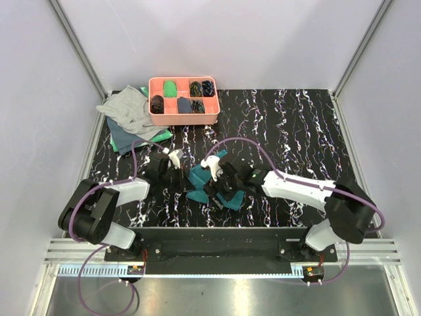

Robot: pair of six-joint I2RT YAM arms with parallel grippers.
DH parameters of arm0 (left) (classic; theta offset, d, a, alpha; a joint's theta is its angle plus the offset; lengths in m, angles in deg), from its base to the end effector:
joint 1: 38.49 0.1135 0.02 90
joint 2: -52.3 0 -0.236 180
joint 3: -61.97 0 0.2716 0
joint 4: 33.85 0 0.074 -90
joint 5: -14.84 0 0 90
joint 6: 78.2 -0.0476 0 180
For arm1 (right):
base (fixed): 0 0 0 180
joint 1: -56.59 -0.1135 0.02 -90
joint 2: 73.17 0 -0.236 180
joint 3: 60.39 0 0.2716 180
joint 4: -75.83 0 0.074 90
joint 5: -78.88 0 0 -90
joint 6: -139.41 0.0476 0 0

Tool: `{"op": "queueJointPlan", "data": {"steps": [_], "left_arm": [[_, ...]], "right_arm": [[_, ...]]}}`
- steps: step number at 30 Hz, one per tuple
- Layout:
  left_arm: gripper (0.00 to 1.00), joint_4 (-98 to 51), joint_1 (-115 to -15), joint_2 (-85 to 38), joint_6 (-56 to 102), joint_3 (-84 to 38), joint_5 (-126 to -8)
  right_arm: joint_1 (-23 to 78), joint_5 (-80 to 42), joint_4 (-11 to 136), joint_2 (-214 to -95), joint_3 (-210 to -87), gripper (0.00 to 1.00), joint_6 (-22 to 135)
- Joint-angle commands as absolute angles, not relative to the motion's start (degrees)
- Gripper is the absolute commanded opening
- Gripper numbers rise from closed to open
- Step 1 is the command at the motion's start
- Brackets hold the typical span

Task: Fold the napkin, place the utensils inside, and roll it up
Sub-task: Roll the napkin with the utensil

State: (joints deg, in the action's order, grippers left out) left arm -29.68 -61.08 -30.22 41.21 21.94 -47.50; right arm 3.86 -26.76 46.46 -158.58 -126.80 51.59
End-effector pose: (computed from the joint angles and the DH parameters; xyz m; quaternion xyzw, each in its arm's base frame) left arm 0.2401 -0.1238 0.0796 0.0344 0.9060 -0.3568 0.2249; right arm 0.1942 0.2764 0.1707 -0.4391 0.8167 0.2752 0.2538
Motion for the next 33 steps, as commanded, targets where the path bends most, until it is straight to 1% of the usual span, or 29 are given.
{"op": "queueJointPlan", "data": {"steps": [1, 8, 12, 13, 15, 16, 17, 20, 21, 22, 24, 25, 27, 30, 31, 33], "left_arm": [[0.0, -27.68, -61.16, -31.2, 41.06, 20.82, -48.97], [0.0, -27.67, -61.16, -31.9, 41.15, 20.38, -48.71], [0.0, -27.5, -61.16, -31.99, 41.15, 20.03, -48.18], [0.0, -27.59, -61.16, -31.99, 41.15, 20.03, -48.18], [0.0, -27.76, -61.16, -32.08, 41.07, 19.85, -47.83], [0.0, -27.94, -61.16, -32.08, 41.15, 19.68, -47.66], [0.0, -28.03, -61.16, -31.9, 41.15, 19.5, -47.31], [0.1, -27.85, -61.16, -30.94, 41.33, 18.71, -47.3], [0.2, -27.15, -61.25, -29.81, 41.24, 18.19, -47.56], [0.27, -26.63, -61.16, -29.1, 41.24, 17.92, -48.09], [0.34, -25.05, -61.25, -26.56, 40.89, 17.31, -49.23], [0.42, -24.43, -61.16, -25.67, 40.8, 17.13, -49.67], [0.49, -22.33, -61.25, -22.87, 40.1, 16.78, -51.08], [0.55, -19.52, -61.08, -19.44, 39.22, 16.86, -52.92], [0.59, -19.15, -61.16, -18.55, 39.22, 17.3, -53.71], [0.64, -18.8, -61.16, -16.45, 39.13, 18.7, -54.59]], "right_arm": [[1.75, -21.05, 48.73, -160.53, -126.42, 0.8, 49.85], [1.84, -21.41, 50.23, -165.45, -127.47, 0.73, 47.74], [1.66, -22.28, 50.23, -167.74, -127.74, 0.6, 47.3], [1.75, -22.55, 50.23, -168.53, -127.91, 0.55, 47.3], [1.75, -23.6, 50.14, -169.41, -128.09, 0.51, 47.57], [1.84, -23.86, 50.23, -170.2, -128.09, 0.46, 47.91], [1.84, -24.74, 50.14, -170.55, -128.26, 0.44, 48.18], [2.36, -27.81, 49.62, -171.87, -128.44, 0.37, 49.06], [2.71, -28.69, 49.44, -172.22, -128.44, 0.36, 49.06], [3.06, -29.57, 49.35, -172.66, -128.44, 0.35, 50.45], [4.38, -32.64, 49.18, -173.1, -128.44, 0.32, 50.99], [4.91, -33.61, 49.0, -173.71, -128.44, 0.31, 51.52], [6.49, -36.78, 48.56, -174.59, -128.61, 0.31, 51.96], [8.69, -41.08, 46.99, -176.35, -129.93, 0.29, 52.31], [9.21, -43.62, 46.54, -176.79, -130.98, 0.29, 52.31], [10.53, -45.92, 45.32, -178.19, -132.04, 0.28, 52.49]]}}
